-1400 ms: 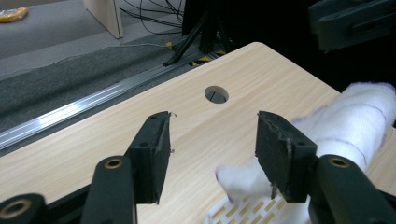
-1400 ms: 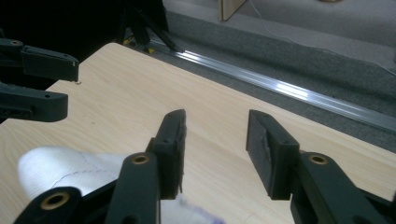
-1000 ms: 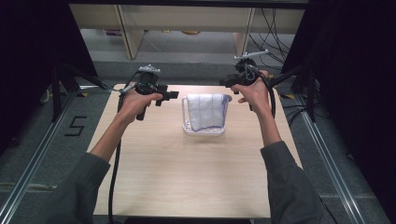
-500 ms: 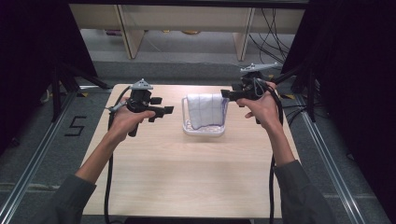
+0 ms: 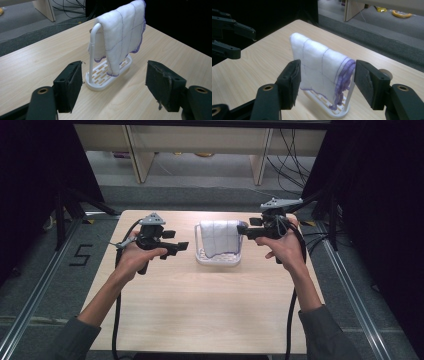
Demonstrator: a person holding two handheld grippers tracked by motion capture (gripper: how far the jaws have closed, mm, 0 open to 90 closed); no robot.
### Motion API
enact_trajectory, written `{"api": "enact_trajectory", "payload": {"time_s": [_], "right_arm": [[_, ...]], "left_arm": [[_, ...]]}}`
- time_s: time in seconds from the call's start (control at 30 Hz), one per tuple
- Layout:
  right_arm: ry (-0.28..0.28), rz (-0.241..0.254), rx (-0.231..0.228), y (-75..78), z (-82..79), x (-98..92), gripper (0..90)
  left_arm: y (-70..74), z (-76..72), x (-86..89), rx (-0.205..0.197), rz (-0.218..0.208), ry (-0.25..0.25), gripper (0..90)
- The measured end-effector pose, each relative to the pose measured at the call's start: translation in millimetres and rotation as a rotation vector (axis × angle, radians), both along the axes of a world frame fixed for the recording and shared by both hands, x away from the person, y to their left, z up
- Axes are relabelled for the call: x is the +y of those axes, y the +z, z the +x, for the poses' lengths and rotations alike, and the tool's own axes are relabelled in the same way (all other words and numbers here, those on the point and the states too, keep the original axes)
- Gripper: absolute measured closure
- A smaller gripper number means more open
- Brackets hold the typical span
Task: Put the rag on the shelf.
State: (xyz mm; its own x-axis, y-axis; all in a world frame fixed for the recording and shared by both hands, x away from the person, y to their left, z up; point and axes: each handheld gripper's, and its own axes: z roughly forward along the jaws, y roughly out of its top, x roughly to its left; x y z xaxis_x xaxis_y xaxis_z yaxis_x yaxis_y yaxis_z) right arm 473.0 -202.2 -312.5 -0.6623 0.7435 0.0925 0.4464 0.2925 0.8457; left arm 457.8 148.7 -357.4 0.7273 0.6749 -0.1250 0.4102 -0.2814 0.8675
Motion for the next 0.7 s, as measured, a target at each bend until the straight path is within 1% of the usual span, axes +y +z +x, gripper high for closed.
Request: {"api": "enact_trajectory", "payload": {"time_s": [0.03,0.07,0.1,0.13,0.17,0.2,0.23,0.27,0.3,0.37,0.4,0.43,0.5,0.53,0.57,0.6,0.63,0.67,0.7], "right_arm": [[-0.003,0.019,0.011,-0.7,-2.3,0.9,39.1],[-0.002,0.004,0.008,-0.9,-3.6,-0.2,38.7],[0.006,0.009,-0.003,-1.9,-4.6,-0.2,38.6],[0.005,0.009,-0.003,-2.7,-6.6,-0.4,38.6],[0.005,0.023,0.006,-3.8,-9.1,0.6,38.6],[0.01,0.027,0.007,-4.4,-10.8,0.7,38.5],[0.02,0.019,-0.012,-5.2,-11.4,0.0,38.5],[0.017,0.017,-0.008,-5.6,-14.0,0.2,38.6],[0.013,0.037,-0.001,-6.9,-16.2,1.2,38.7],[0.024,0.043,-0.001,-9.3,-19.9,1.8,38.7],[0.031,0.031,-0.017,-11.4,-20.8,1.1,38.5],[0.031,0.051,0.003,-13.1,-23.8,2.4,38.3],[0.045,0.043,-0.006,-17.0,-27.0,1.5,37.7],[0.047,0.058,-0.007,-19.3,-29.1,1.7,37.5],[0.053,0.071,-0.006,-21.5,-30.9,2.1,37.0],[0.056,0.07,-0.008,-23.2,-33.1,1.7,36.4],[0.055,0.084,-0.006,-25.1,-35.7,2.1,35.8],[0.057,0.097,-0.008,-27.4,-37.7,2.4,35.3],[0.057,0.097,-0.008,-27.4,-37.7,2.4,35.3]], "left_arm": [[0.0,-1.4,-0.6,0.002,-0.001,-0.005,28.7],[-0.2,-3.0,-1.1,-0.003,0.001,-0.008,28.7],[-0.5,-4.9,-1.8,-0.003,-0.001,-0.012,28.6],[-1.0,-6.4,-2.2,-0.002,-0.004,-0.021,28.4],[-1.6,-8.5,-2.9,-0.003,-0.006,-0.023,28.3],[-2.0,-10.7,-3.4,-0.004,-0.007,-0.027,28.2],[-2.1,-12.5,-3.6,-0.004,-0.005,-0.035,28.0],[-2.3,-14.7,-3.9,-0.007,-0.011,-0.036,27.6],[-2.2,-16.0,-3.7,-0.004,-0.016,-0.047,27.0],[-1.7,-20.2,-3.8,-0.008,-0.021,-0.044,25.2],[-2.0,-21.8,-3.7,-0.014,-0.029,-0.047,24.7],[-2.9,-23.7,-3.6,-0.018,-0.036,-0.046,24.1],[-4.5,-27.5,-3.1,-0.018,-0.035,-0.041,22.6],[-4.5,-27.5,-3.1,-0.018,-0.035,-0.041,21.9],[-7.8,-31.6,-2.8,-0.017,-0.036,-0.038,21.2],[-10.2,-32.9,-2.5,-0.016,-0.044,-0.049,20.0],[-11.7,-35.4,-2.3,-0.015,-0.038,-0.042,19.4],[-14.0,-37.6,-2.2,-0.012,-0.045,-0.041,19.4],[-14.0,-37.6,-2.2,-0.012,-0.045,-0.041,19.3]]}}
